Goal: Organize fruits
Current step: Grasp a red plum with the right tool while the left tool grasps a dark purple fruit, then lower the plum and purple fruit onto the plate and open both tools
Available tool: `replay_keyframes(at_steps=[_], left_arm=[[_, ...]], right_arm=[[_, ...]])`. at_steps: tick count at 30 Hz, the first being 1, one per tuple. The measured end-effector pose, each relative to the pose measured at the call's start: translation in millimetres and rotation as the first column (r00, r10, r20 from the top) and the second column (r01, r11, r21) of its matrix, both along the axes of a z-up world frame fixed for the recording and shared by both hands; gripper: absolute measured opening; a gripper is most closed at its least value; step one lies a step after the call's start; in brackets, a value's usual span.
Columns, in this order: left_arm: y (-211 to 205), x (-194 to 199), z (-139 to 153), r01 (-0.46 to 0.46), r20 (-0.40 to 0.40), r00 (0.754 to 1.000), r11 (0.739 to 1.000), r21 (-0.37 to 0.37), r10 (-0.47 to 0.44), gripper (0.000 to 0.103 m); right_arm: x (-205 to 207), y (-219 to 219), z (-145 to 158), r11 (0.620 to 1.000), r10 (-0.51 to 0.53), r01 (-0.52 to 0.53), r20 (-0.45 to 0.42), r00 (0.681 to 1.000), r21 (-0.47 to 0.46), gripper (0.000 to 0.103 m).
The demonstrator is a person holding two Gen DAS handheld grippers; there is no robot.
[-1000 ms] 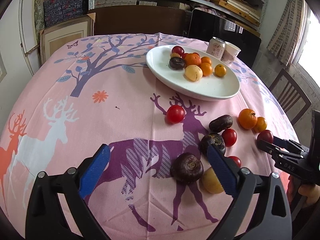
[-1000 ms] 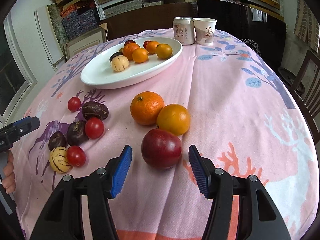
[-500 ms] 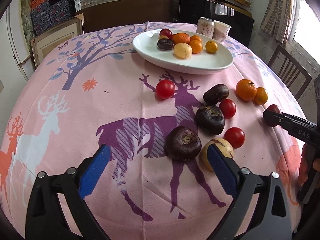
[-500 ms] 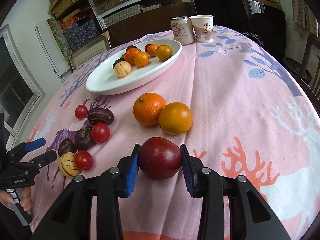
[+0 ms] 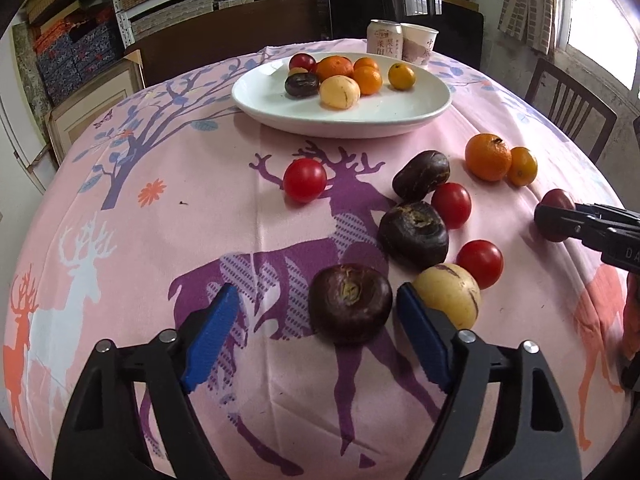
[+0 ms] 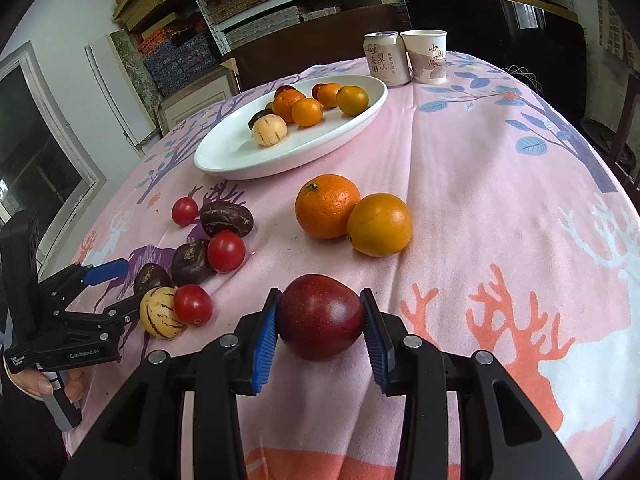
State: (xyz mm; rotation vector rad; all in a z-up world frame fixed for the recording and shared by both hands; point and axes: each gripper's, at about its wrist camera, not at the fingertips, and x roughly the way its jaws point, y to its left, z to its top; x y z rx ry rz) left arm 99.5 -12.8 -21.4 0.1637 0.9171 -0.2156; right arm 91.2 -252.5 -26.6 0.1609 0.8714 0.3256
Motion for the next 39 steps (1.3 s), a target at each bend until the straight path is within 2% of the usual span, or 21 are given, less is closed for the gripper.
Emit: replay_keyframes(at_steps=[1, 2, 6, 9, 12, 19, 24, 28, 31, 39], left_arm=[[-1, 2, -1, 0.02, -0.012, 1.0, 0.999, -0.025, -0.021, 0.059], [-1, 4, -3, 0.046, -0.031, 0.998, 0.997, -0.065, -0.048, 0.04], [-4, 1, -2, 0.049, -0.034, 0.998, 0.997, -0.053, -0.051, 0.04], [0, 2, 6, 0.02, -0.048, 0.999, 0.997, -0.074, -0.024, 0.04], [2, 2, 26, 0.013, -0.003, 1.0, 0.997, -0.082, -0.014, 0.04], [-3, 12, 79, 0.0, 0.129, 0.991, 0.986, -0.165, 0.022, 0.04], [-13, 39, 97, -0.028, 0.147, 0.987, 0.973, -0.231, 0.063, 0.04], [-25, 71, 91, -0.067, 0.155, 0.983, 0.982, -0.178, 0.095, 0.04], [-29, 96, 74, -0.097, 0.102, 0.988, 0.984, -0.148, 0.113, 0.04], [-24, 136, 40, -0.164, 0.008, 0.986, 0.973, -0.162, 0.168, 0.04]], right_arm=[[0, 0, 0, 1.0, -0.001, 0.001, 0.0, 1.0, 0.0, 0.04], [0, 0, 0, 1.0, -0.003, 0.003, -0.001, 1.0, 0.001, 0.04], [-3, -1, 1, 1.0, -0.007, 0.007, -0.001, 1.0, 0.006, 0.04], [-6, 2, 6, 1.0, 0.005, -0.005, 0.012, 1.0, 0.004, 0.04], [-8, 4, 18, 1.0, 0.018, -0.018, 0.041, 0.999, 0.005, 0.04], [-9, 18, 63, 0.998, 0.055, -0.055, 0.154, 0.987, -0.003, 0.04], [4, 32, 89, 0.997, 0.071, -0.07, 0.225, 0.972, -0.013, 0.04], [26, 43, 95, 0.997, 0.07, -0.064, 0.252, 0.965, -0.03, 0.04], [47, 53, 87, 0.996, 0.059, -0.039, 0.238, 0.97, -0.085, 0.04], [90, 70, 58, 0.982, 0.048, -0.017, 0.164, 0.985, -0.189, 0.04]])
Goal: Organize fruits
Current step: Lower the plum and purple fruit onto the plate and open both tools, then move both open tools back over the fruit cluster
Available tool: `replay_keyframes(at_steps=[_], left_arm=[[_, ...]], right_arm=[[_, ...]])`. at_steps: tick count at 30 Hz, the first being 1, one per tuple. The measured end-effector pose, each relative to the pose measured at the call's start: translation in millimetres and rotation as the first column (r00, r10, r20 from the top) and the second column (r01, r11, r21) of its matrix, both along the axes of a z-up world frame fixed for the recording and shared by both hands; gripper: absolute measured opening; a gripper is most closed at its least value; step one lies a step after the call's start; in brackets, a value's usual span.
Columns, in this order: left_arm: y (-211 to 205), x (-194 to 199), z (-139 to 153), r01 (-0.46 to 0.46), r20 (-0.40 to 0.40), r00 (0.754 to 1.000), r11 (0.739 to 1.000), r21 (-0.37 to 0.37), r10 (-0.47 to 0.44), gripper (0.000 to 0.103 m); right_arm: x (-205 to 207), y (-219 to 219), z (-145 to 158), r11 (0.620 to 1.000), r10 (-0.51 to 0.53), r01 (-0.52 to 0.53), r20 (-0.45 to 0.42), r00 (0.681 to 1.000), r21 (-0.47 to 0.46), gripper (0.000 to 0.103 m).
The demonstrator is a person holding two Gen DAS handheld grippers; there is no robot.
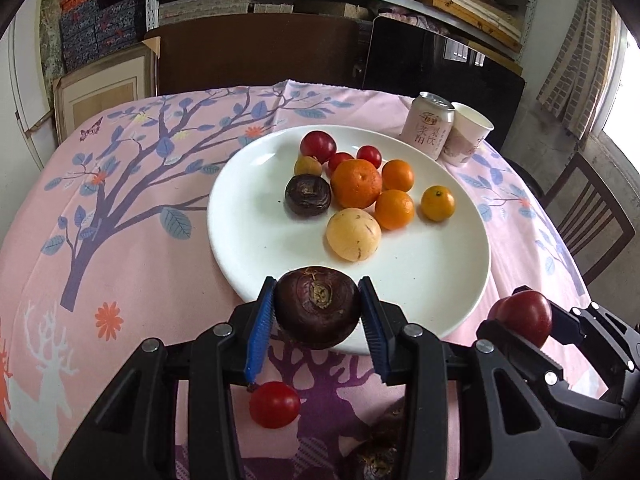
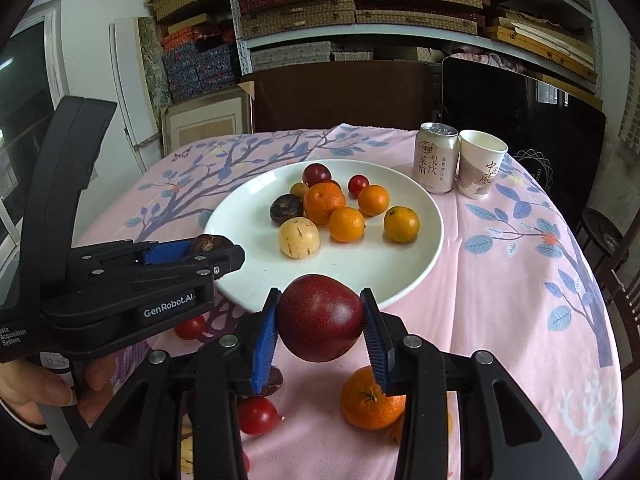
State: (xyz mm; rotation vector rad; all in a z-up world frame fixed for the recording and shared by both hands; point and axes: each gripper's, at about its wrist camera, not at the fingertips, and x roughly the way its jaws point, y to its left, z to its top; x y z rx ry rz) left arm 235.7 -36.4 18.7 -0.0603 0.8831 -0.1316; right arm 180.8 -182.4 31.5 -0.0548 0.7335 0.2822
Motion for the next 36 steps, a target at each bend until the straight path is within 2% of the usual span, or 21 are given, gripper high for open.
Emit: replay_keyframes(at_steps=[2, 8, 10, 11, 12, 14, 16, 19, 28, 36], left_arm=[[0, 8, -5, -0.009, -0.009, 1.0, 1.0, 0.013, 0.009, 0.04], [1, 23, -16, -0.033, -0.032, 0.999, 0.999, 0.01, 0.033, 0.041], [4, 23, -15, -0.043, -0.022, 0.999, 0.999, -0.011, 0.043, 0.053], [4, 20, -12, -0.046, -0.004, 0.999, 0.999, -0.022, 0.046, 0.066], [4, 17, -8, -0.05, 0.018, 0.999, 0.999, -0.02, 0.05, 0.079], [4, 9, 1, -0.071, 0.058, 0.996, 0.997, 0.014, 0.07, 0.089], [7, 3, 8, -0.066, 0.082, 0.995, 0.998, 0.014, 0.064, 0.089], [14, -8, 11, -0.06, 0.066, 0.996, 0.998, -0.02, 0.061, 0.09], [34, -52, -5, -0.057, -0.005, 0.998, 0.997, -0.06, 0.057, 0.094], [55, -83, -10, -0.068, -0.015, 0.998, 0.995, -0.068, 0.067, 0.094]], right_arm=[[8, 2, -4, 1.0, -0.014, 0.014, -0.009, 1.0, -0.028, 0.04], [27, 4, -14, 0.999, -0.027, 0.026, -0.049, 0.998, -0.03, 0.041], [29, 5, -16, 0.999, -0.032, 0.03, -0.059, 0.998, -0.032, 0.043], [28, 5, -15, 0.999, -0.04, 0.038, -0.046, 0.998, -0.029, 0.053], [25, 3, -13, 0.999, -0.05, 0.049, -0.023, 0.998, -0.022, 0.058], [18, 1, -10, 0.999, -0.045, 0.045, -0.008, 0.999, -0.02, 0.061], [12, -4, -9, 0.999, -0.044, 0.044, -0.006, 0.999, -0.011, 0.061], [0, -14, -7, 0.999, -0.048, 0.048, -0.014, 0.999, 0.014, 0.061], [-45, -32, -14, 0.999, -0.026, 0.028, -0.035, 0.999, 0.044, 0.062], [-77, -28, -26, 0.999, 0.02, -0.017, -0.063, 0.998, 0.047, 0.062]])
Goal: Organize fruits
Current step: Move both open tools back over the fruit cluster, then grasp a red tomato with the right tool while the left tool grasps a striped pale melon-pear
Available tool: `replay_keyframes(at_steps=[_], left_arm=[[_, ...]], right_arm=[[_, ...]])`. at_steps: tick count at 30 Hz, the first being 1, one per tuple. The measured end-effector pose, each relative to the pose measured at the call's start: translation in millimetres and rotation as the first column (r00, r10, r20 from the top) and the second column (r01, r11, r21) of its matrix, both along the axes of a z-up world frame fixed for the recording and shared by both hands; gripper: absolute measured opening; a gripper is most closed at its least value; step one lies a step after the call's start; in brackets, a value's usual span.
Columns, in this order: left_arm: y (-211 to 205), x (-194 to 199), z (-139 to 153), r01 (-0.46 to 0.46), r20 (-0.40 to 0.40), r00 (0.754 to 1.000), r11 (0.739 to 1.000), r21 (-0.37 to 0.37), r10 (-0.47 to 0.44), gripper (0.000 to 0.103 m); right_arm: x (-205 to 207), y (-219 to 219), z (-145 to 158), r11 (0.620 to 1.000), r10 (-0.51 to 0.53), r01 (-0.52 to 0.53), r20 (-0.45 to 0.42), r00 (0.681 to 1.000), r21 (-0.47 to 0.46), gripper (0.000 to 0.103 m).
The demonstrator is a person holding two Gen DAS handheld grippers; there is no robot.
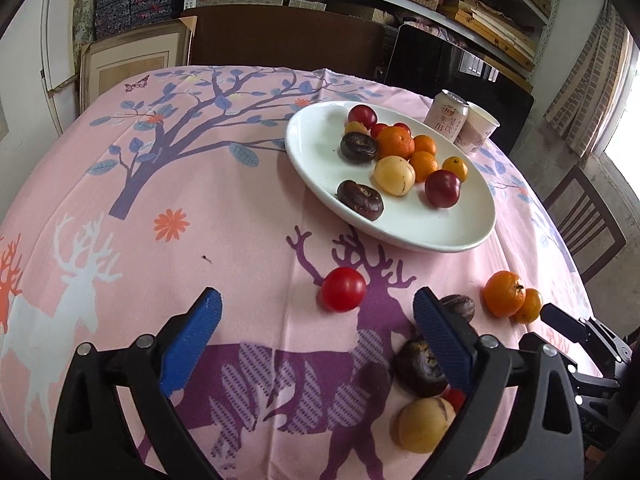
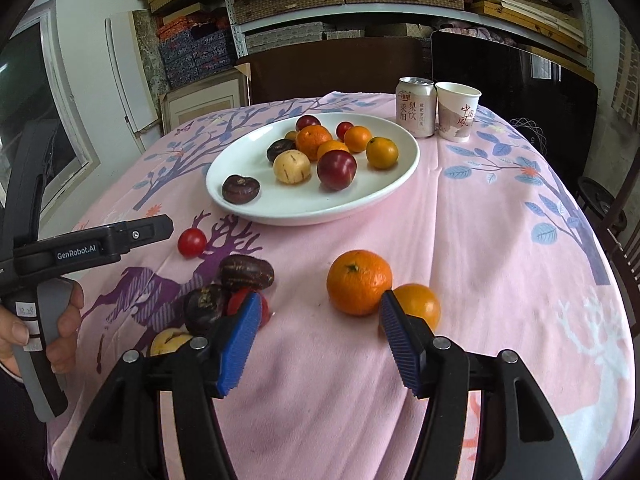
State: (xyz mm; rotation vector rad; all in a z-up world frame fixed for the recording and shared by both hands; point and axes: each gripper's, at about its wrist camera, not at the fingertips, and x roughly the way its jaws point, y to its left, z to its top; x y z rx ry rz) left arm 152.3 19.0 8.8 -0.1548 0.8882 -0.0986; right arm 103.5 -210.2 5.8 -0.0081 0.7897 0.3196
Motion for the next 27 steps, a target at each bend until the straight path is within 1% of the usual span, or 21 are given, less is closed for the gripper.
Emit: replay_keyframes(at_steps=[4, 6, 9, 12, 16, 18, 20, 24, 26, 27], left_arm=[[8, -9, -5, -0.005, -0.005, 1.0, 1.0, -0.008, 0.005, 0.094], [12, -10, -8, -0.003, -0.015, 1.0, 1.0, -0.018, 0.002, 0.095], [18, -9, -11, -0.007, -0.034, 0.999, 0.998, -0.058, 0.005, 0.094], [19, -10, -11, -0.001, -0.025, 1.0, 0.998, -0.065, -0.001, 0.094], [15, -13, -10, 0.033, -0.015, 0.999, 0.998, -0.06, -0.034, 0.094], [13, -14, -8, 0.051, -0.01, 0.999, 0.997, -0.066, -0.051, 0.095], [11, -16, -7, 0.06, -0.005, 0.998, 0.996, -0.065, -0.06, 0.094], [7, -19, -6, 0.088, -0.003, 0.996, 0.994, -0.058, -0.089, 0.094], [3, -21, -6, 0.109, -0.01, 0.994, 0.993, -0.046, -0.11, 0.094], [0, -22, -7, 0.124, -0.015, 0.992, 0.992, -0.038, -0.124, 0.094]], right_arm=[[-16, 11, -7, 0.997, 0.074, -0.074, -0.034, 0.997, 0.0, 0.062], [-23, 18, -12, 0.994, 0.101, -0.103, -0.046, 0.994, -0.03, 0.062], [-32, 31, -19, 0.987, 0.136, -0.14, -0.057, 0.989, -0.075, 0.062], [-35, 42, -25, 0.98, 0.155, -0.162, -0.065, 0.986, -0.118, 0.061], [-30, 52, -29, 0.975, 0.161, -0.171, -0.077, 0.984, -0.142, 0.059], [-27, 59, -31, 0.971, 0.172, -0.183, -0.084, 0.982, -0.153, 0.055], [-24, 65, -33, 0.967, 0.176, -0.188, -0.084, 0.981, -0.173, 0.048], [-16, 69, -36, 0.97, 0.175, -0.187, -0.087, 0.981, -0.156, 0.044], [-15, 69, -35, 0.973, 0.188, -0.197, -0.085, 0.978, -0.116, 0.028], [-15, 67, -34, 0.976, 0.182, -0.19, -0.082, 0.98, -0.102, 0.028]])
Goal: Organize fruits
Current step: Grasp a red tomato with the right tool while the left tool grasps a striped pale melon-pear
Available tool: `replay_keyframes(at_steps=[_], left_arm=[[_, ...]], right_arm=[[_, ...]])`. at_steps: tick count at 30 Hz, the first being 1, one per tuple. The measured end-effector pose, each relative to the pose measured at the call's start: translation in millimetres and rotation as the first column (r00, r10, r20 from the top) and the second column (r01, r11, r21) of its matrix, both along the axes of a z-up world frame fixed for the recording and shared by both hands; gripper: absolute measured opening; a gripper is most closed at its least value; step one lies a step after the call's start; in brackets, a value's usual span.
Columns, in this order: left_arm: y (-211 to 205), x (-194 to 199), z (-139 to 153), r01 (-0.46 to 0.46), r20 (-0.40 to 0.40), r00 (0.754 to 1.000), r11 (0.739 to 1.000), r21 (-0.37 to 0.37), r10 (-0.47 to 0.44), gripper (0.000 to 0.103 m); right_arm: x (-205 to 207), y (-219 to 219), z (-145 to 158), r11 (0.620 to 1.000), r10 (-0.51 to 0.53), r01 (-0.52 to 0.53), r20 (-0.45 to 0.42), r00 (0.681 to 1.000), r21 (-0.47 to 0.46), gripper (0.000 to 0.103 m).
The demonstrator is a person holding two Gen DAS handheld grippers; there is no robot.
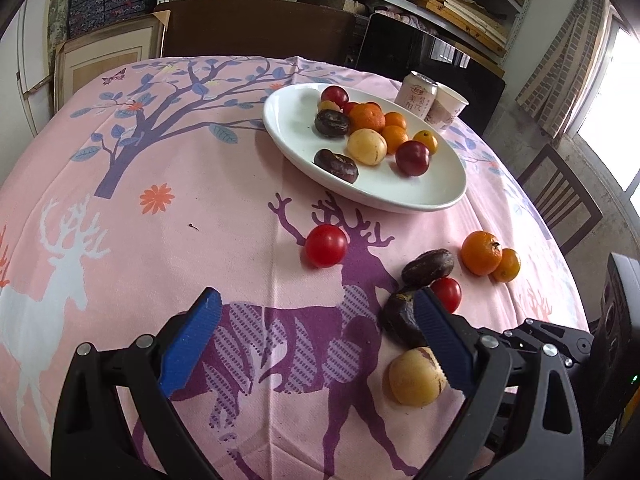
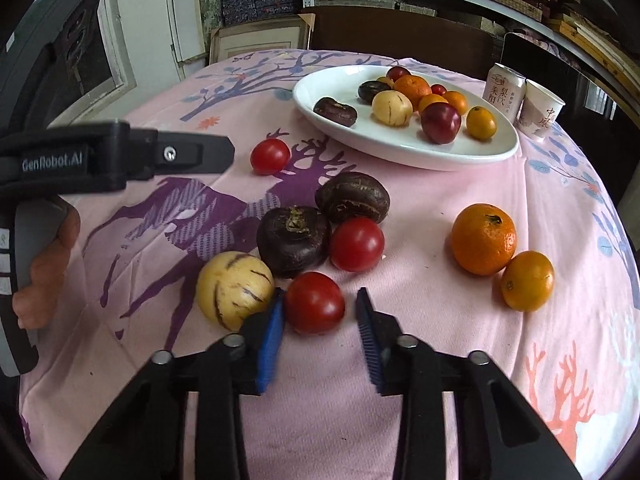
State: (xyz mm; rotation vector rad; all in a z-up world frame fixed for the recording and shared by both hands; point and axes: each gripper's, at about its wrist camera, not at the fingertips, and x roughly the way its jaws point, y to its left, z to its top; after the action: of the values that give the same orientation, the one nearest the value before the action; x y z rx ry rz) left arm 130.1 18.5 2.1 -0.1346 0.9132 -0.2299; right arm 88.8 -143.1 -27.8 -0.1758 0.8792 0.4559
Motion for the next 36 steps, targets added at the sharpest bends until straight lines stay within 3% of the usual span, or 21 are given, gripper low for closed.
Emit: replay_keyframes(at_steps=[8, 14, 17, 22, 25, 26, 31, 36], left_arm=[[-31, -15, -6, 0.126, -0.007, 0.992, 0.99, 0.057, -0.126, 0.095], [-51, -23, -16, 0.182, -0.016, 0.983, 0.979, 0.095, -0.181, 0.094], [-56, -23, -23, 0.198, -0.04, 0.98, 0.975, 0.102, -0.195, 0.083], [-59, -23, -29, 0.211, -0.065, 0.977, 0.972, 0.1, -0.205, 0.073], [-63, -26, -28, 0.249, -0.06, 0.968, 0.964, 0.091, -0.244, 0.054], [-65, -27, -27, 0.277, -0.062, 0.96, 0.959, 0.068, -0.273, 0.038], [-73, -33, -25, 0.295, -0.053, 0.955, 0.949, 0.11, -0.291, 0.038], [-58, -26, -4, 0.212, 0.002, 0.977, 0.973, 0.09, -0.213, 0.038]], right_arm=[[9, -44, 5, 0.982, -0.119, 0.123, -0.035, 0.992, 0.147, 0.028], [10, -48, 4, 0.977, -0.126, 0.131, -0.037, 0.991, 0.166, 0.028], [10, -49, 4, 0.977, -0.123, 0.127, -0.036, 0.992, 0.171, 0.028], [9, -49, 4, 0.977, -0.119, 0.124, -0.035, 0.992, 0.176, 0.028], [8, -49, 5, 0.976, -0.121, 0.124, -0.029, 0.992, 0.179, 0.028], [9, -49, 5, 0.976, -0.121, 0.124, -0.029, 0.992, 0.181, 0.028], [9, -52, 5, 0.974, -0.129, 0.133, -0.031, 0.991, 0.185, 0.028], [9, -55, 7, 0.969, -0.15, 0.151, -0.022, 0.988, 0.196, 0.028]])
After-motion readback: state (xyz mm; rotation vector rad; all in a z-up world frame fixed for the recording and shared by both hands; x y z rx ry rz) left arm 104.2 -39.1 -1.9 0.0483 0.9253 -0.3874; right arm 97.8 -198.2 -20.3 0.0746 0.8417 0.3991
